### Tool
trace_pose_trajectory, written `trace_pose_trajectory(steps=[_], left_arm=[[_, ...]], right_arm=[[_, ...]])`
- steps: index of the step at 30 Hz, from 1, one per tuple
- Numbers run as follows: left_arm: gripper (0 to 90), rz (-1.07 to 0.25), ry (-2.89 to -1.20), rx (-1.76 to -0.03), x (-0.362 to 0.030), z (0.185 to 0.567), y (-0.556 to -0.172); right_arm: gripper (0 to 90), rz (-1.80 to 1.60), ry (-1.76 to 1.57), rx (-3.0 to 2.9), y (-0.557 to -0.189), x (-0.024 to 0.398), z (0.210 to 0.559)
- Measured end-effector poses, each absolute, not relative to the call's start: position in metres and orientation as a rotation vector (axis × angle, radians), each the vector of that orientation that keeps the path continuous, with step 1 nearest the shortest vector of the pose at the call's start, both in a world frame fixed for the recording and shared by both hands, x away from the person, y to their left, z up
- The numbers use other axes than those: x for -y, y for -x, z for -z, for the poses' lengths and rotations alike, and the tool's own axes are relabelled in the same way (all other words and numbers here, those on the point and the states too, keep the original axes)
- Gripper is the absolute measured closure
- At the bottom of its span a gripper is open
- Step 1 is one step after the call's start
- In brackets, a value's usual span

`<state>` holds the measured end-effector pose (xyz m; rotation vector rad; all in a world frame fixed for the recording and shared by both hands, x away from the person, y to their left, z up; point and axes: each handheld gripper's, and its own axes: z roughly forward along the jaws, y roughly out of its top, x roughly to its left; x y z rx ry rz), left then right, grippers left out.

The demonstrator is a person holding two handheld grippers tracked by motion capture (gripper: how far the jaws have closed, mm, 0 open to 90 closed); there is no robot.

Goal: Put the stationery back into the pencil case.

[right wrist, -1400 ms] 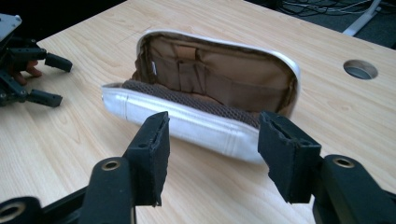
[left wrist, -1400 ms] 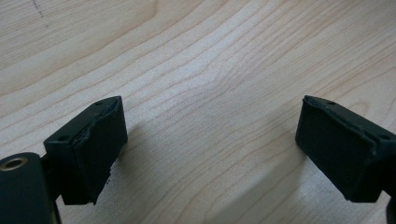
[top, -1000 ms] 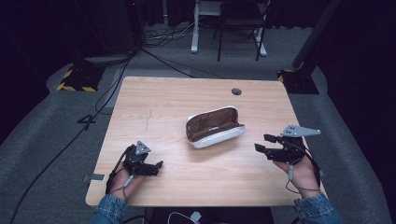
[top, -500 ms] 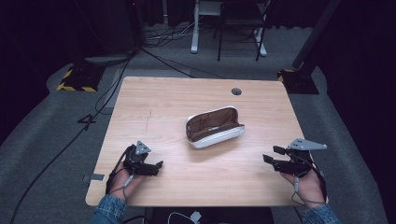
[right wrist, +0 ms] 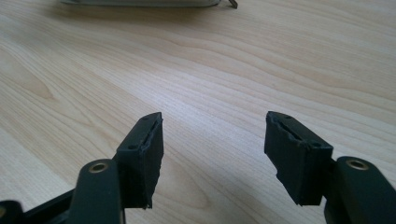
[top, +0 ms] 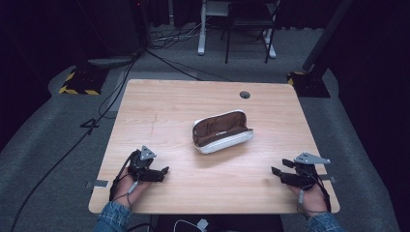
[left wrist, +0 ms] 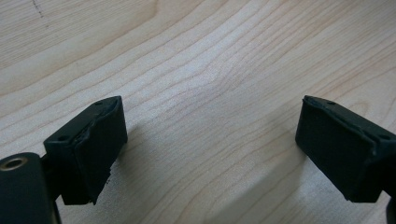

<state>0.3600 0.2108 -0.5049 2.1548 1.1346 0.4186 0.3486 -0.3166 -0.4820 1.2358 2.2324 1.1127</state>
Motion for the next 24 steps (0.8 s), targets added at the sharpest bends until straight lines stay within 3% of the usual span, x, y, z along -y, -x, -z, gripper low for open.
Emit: trace_pose_trajectory(steps=[10,15,16,17,24], left_arm=[[9.3,-0.419,-2.155,-1.134,-0.211,0.505,-0.36],[9.3,-0.419,-2.155,-1.134,-0.211,0.505,-0.36],[9.3,-0.419,-2.154,-1.135,-0.211,0.505,-0.36],[9.3,-0.419,-2.154,-1.135,-0.211,0.505,-0.36],[9.3,-0.423,-2.153,-1.136,-0.21,0.505,-0.36]], right_arm=[[33.9,-1.025,-1.206,-2.285,-0.354,0.31,0.499],[26.6,-1.026,-1.164,-2.283,-0.353,0.309,0.504],[16.9,-1.014,-1.16,-2.3,-0.355,0.308,0.504],[14.2,-1.006,-1.16,-2.307,-0.355,0.307,0.505],[14.0,-1.006,-1.157,-2.31,-0.355,0.307,0.505]])
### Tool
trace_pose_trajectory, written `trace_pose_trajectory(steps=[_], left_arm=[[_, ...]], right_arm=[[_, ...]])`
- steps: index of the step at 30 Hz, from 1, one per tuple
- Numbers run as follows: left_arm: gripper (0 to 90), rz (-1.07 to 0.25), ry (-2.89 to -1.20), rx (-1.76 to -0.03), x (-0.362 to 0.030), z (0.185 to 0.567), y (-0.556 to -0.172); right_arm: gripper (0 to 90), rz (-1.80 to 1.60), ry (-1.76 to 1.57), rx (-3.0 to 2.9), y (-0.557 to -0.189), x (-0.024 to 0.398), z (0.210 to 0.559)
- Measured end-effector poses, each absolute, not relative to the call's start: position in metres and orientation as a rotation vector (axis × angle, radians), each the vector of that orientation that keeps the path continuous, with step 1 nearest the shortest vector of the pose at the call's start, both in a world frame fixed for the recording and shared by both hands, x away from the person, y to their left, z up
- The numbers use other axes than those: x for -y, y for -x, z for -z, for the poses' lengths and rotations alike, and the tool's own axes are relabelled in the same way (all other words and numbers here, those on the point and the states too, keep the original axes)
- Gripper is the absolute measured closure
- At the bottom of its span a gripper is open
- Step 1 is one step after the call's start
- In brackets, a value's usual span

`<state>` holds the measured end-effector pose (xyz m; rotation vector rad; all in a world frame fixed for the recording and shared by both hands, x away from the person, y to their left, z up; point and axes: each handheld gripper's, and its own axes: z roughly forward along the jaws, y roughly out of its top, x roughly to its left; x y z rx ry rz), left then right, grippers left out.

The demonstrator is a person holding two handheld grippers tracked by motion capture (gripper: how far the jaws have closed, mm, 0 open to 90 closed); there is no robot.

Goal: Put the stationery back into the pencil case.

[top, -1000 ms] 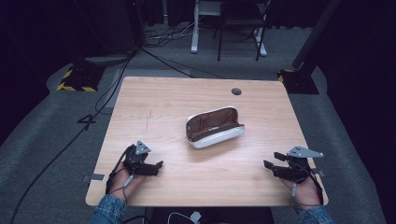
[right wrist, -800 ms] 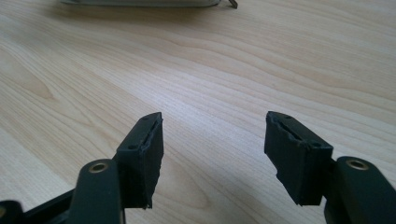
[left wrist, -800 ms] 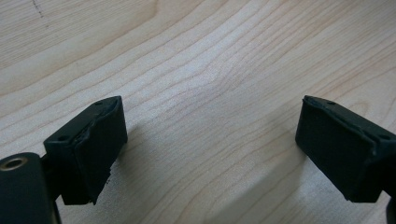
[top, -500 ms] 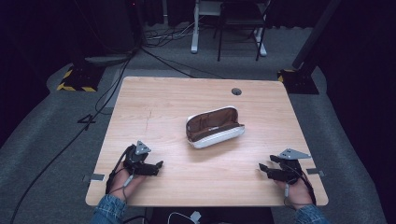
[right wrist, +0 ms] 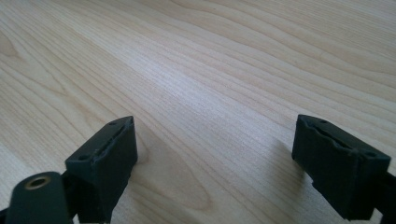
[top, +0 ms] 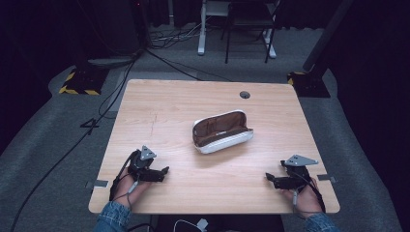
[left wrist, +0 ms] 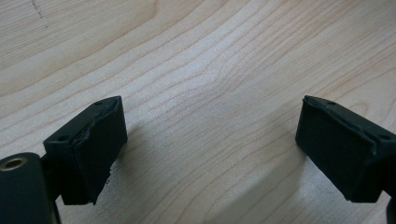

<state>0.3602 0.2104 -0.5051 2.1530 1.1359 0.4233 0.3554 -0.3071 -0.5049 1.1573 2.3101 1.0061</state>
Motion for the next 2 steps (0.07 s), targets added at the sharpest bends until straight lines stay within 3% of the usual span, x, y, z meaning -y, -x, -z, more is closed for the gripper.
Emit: trace_pose_trajectory(steps=[2], left_arm=[[9.3,-0.419,-2.155,-1.135,-0.2106,0.5049,-0.3603]], right_arm=[[14.0,-1.006,-1.157,-2.31,-0.3554,0.3071,0.5049]])
